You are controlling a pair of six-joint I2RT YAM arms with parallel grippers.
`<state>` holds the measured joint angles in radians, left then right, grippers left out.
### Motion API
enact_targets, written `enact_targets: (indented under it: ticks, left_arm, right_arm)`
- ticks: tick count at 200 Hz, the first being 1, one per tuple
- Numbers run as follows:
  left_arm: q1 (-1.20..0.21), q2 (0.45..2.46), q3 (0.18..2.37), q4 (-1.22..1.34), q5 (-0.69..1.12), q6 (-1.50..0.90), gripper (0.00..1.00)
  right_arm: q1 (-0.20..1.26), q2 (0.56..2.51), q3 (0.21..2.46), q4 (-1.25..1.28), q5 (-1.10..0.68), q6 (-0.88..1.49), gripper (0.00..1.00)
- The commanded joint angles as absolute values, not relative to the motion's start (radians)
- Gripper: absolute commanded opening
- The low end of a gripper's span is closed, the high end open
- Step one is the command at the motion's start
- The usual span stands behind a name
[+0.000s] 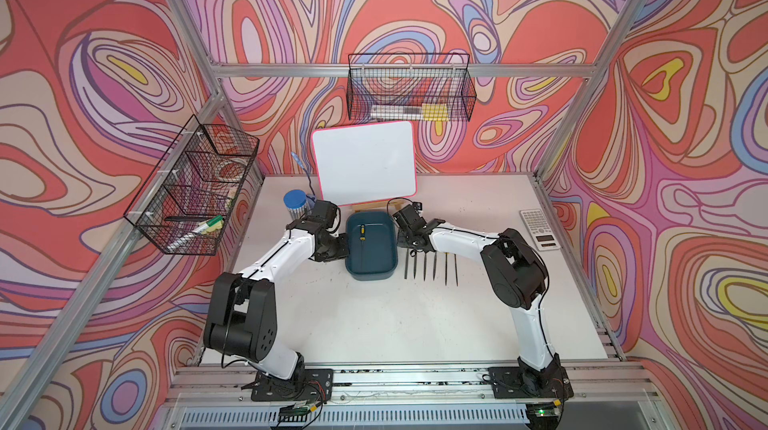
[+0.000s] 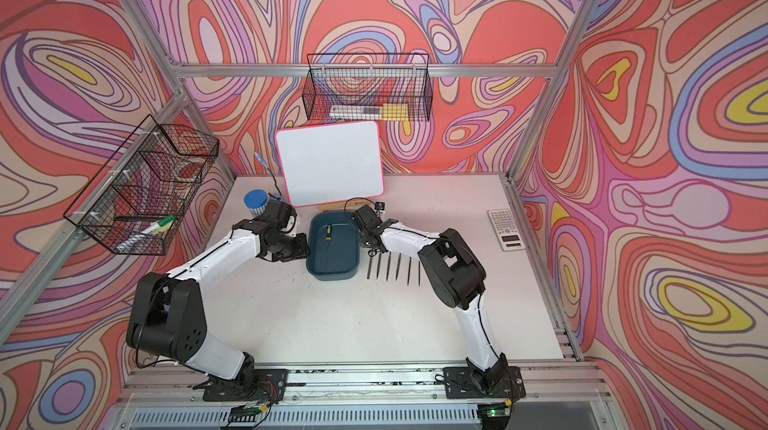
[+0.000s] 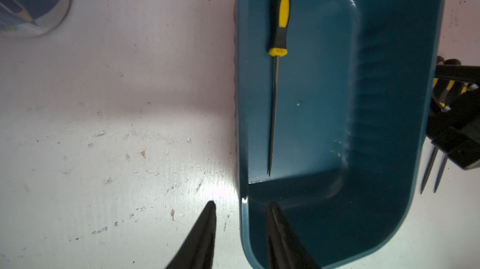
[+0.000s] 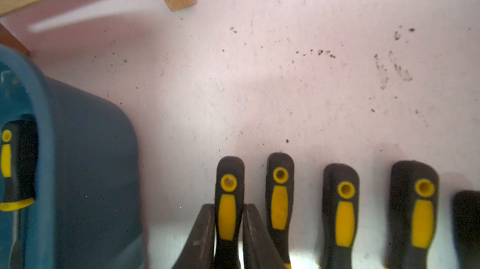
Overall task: Take the file tool out of the storage box
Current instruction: Place the file tool at the center of the board, then pick up the file tool from the storage box.
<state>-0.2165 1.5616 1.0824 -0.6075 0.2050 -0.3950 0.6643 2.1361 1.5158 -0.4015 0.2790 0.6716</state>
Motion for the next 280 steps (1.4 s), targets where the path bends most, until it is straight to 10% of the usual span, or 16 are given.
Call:
enact_targets:
  ticks: [1, 86, 280]
  left_arm:
    - [-0.221, 1.552, 1.075, -0.627, 0.192, -0.384, 0.37]
    - [-0.219, 1.557, 1.086, -0.621, 0.187, -0.387, 0.38]
    - [-0.179, 1.477, 1.056, -0.592, 0.224, -0.401, 0.41]
  right_arm:
    - [0.669, 2.125, 1.570, -0.423, 0.292, 0.642, 0.27]
    - [0.730, 2.031, 1.624, -0.283, 0.130, 0.436, 0.33]
    - [0.772, 2.555, 2.164, -0.520, 0.078, 0.444, 0.42]
